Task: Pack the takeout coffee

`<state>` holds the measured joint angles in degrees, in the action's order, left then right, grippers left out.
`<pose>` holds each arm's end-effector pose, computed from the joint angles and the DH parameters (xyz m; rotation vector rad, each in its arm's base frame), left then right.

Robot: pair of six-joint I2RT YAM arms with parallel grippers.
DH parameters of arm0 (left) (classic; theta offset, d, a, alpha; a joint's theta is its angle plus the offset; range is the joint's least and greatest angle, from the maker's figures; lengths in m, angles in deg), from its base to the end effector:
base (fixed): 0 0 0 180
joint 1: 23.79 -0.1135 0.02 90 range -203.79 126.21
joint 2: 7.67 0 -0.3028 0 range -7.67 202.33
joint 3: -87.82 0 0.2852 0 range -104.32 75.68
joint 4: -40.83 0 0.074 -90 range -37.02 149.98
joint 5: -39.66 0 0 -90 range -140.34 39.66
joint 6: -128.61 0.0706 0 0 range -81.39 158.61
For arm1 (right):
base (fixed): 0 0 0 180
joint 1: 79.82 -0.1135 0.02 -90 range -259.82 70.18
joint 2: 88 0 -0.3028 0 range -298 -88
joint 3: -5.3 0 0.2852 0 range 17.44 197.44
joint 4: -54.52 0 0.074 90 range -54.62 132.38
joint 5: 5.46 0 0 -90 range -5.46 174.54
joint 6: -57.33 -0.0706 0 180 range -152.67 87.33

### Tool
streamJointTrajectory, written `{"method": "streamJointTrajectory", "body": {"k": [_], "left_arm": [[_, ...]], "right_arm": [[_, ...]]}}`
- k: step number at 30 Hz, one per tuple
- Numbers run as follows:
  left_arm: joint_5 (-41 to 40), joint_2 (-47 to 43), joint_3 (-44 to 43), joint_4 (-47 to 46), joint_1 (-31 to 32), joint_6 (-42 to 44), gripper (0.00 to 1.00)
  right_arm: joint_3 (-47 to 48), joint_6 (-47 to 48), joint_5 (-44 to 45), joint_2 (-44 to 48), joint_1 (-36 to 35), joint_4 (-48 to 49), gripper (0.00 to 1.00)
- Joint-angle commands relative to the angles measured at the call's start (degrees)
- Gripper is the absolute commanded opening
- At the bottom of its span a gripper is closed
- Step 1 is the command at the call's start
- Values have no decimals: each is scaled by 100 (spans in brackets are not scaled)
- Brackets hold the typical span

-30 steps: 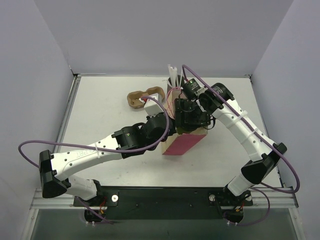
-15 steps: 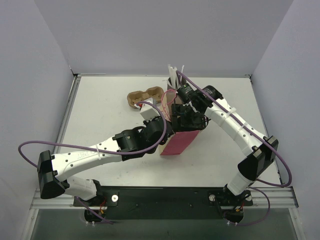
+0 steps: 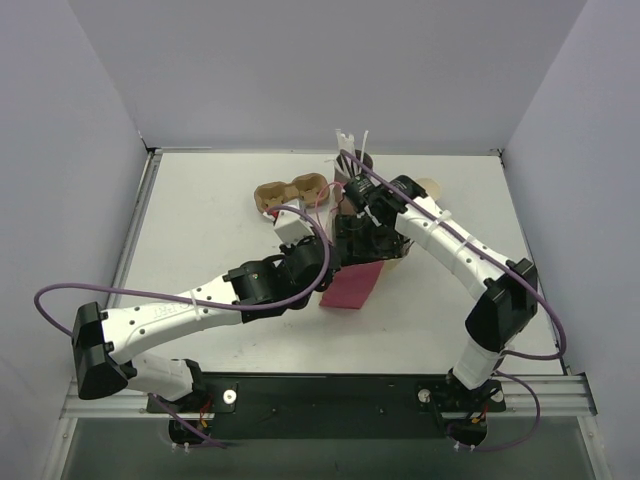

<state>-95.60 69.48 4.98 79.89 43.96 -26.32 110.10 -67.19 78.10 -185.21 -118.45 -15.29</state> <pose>0.1751 -0.2955 0.3690 -0.3953 1.9876 -0.6450 0.3137 0.2608 0.3240 -0.1378 2.7659 0.5331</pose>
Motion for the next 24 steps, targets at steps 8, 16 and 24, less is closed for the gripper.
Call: {"method": "streamJointTrajectory", "body": {"k": [8, 16, 24], "left_arm": [[289, -261, -15, -503, 11, -99, 0], [298, -279, -243, -64, -112, 322, 0], [754, -463, 125, -185, -323, 928, 0]], "right_arm": [[-3, -125, -112, -518, -145, 230, 53], [41, -81, -68, -685, -127, 221, 53], [42, -28, -112, -668, -127, 212, 53]]}}
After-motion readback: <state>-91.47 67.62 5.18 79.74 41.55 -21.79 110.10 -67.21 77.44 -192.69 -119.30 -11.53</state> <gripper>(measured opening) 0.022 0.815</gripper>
